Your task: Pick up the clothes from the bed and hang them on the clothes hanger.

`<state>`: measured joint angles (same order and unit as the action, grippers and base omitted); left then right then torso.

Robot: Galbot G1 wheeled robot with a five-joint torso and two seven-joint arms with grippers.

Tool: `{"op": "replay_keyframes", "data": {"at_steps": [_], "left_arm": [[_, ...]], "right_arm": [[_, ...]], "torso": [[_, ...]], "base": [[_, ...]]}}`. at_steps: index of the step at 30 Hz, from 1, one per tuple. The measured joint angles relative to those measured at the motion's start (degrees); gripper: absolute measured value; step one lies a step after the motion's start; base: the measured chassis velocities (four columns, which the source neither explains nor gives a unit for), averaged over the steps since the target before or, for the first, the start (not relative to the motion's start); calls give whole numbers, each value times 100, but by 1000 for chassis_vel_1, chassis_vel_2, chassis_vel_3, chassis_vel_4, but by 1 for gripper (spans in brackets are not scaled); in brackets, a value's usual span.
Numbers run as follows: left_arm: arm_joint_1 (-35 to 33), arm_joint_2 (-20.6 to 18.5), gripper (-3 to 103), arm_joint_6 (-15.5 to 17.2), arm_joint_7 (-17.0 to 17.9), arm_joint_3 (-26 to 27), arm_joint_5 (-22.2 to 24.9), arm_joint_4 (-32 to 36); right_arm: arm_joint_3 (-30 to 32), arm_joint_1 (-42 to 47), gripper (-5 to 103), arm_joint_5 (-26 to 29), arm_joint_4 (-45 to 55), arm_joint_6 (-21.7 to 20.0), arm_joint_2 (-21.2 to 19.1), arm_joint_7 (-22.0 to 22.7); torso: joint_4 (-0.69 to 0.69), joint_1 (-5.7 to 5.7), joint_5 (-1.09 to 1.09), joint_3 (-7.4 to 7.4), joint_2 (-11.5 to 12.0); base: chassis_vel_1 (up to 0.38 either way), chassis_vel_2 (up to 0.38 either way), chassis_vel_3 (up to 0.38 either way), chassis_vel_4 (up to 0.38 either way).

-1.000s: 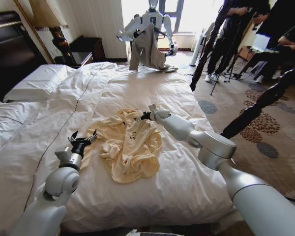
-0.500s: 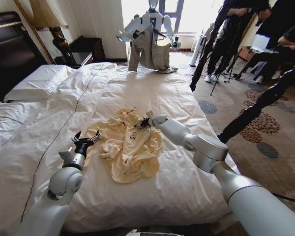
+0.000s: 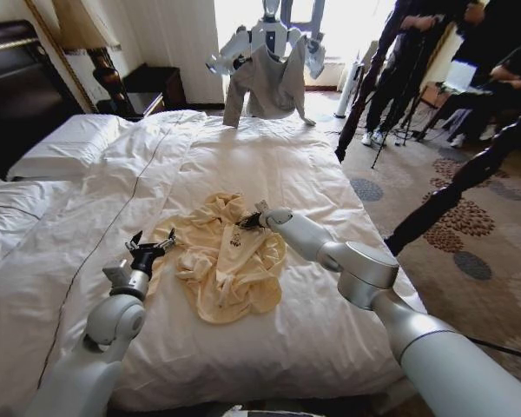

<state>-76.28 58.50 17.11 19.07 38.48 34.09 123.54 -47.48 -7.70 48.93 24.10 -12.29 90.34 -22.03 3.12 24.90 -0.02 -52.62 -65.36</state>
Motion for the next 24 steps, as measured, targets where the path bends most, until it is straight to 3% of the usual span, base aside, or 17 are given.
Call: {"op": "replay_keyframes", "data": {"at_steps": [1,2,5,7,13,24], "left_arm": [[0,0,100,0,0,0,0,0],[19,-12,100,1,1,-22,5,-13],[42,-27,100,4,5,-52,9,-31],[66,-46,100,11,7,-82,15,-47],[105,-60,100,23,10,-116,23,-57],[150,-92,100,46,24,-176,37,5]], "right_arm": [[0,0,51,0,0,0,0,0],[3,30,39,2,48,5,-27,43],[6,51,33,0,77,23,-49,83],[8,69,23,-10,98,121,-62,162],[54,125,20,-229,361,381,-182,463],[198,231,20,-1353,1510,1044,-797,1425]], "torso": [[0,0,0,0,0],[0,0,0,0,0],[0,0,0,0,0],[-1,0,0,0,0],[-3,0,0,-2,0],[0,2,-1,-2,2]], "base": [[0,0,0,0],[0,0,0,0],[0,0,0,0],[0,0,0,0],[0,0,0,0],[0,0,0,0]]}}
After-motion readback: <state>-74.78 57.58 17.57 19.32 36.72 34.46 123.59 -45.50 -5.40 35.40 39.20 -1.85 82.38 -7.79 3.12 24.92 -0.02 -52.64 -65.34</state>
